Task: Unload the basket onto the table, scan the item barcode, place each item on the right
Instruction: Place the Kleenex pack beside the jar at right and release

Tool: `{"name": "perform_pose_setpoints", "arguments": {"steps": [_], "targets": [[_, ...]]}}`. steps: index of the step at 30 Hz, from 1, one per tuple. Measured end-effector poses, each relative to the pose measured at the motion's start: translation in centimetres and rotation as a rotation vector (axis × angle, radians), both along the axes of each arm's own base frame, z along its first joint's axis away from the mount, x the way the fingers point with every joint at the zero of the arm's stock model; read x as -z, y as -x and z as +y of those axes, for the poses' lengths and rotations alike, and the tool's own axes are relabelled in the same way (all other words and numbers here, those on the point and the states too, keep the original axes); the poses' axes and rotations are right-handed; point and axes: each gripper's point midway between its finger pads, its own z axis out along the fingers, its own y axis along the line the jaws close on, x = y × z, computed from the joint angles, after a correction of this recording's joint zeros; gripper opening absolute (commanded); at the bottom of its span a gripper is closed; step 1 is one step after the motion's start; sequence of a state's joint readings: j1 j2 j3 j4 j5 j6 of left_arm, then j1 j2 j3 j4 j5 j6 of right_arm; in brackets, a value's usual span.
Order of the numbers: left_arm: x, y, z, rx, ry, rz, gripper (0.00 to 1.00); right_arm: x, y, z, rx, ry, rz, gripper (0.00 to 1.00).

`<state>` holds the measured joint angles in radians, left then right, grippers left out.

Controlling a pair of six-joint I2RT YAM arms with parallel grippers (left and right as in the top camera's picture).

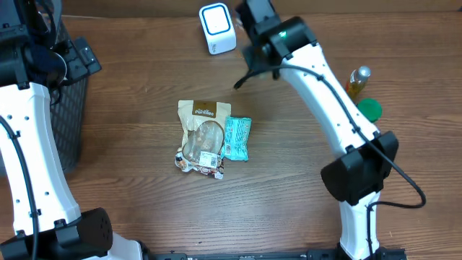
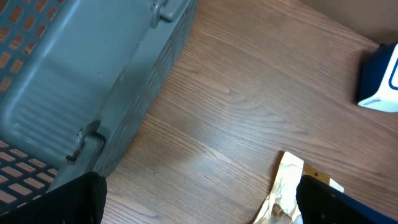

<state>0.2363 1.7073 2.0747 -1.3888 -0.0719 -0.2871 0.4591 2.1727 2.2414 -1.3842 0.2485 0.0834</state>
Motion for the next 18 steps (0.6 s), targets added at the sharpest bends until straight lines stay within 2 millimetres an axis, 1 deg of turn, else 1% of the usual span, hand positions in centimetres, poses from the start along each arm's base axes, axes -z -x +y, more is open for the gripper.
{"name": "perform_pose_setpoints", "arguments": {"steps": [3, 9, 11, 13, 18], "targets": [[0.0, 0.0, 0.0, 0.0, 0.0, 0.0, 0.99, 3.1, 2.4, -2.4, 0.112, 0.012, 0.17, 0.04], [0.0, 0.0, 0.0, 0.0, 0.0, 0.0, 1.0, 7.3, 5.0, -5.1, 0.223, 0.042, 0.335, 0.04], [0.0, 0.0, 0.0, 0.0, 0.0, 0.0, 0.99, 8.4, 5.6, -5.9, 0.247, 0.049, 0.37, 0.04], [0.0, 0.0, 0.0, 0.0, 0.0, 0.001, 1.0, 9.5, 6.2, -7.2, 0.291, 0.06, 0.405, 0.04], [0.0, 0.0, 0.0, 0.0, 0.0, 0.0, 1.0, 11.0, 6.9, -11.3, 0.428, 0.132, 0.426, 0.05]]}}
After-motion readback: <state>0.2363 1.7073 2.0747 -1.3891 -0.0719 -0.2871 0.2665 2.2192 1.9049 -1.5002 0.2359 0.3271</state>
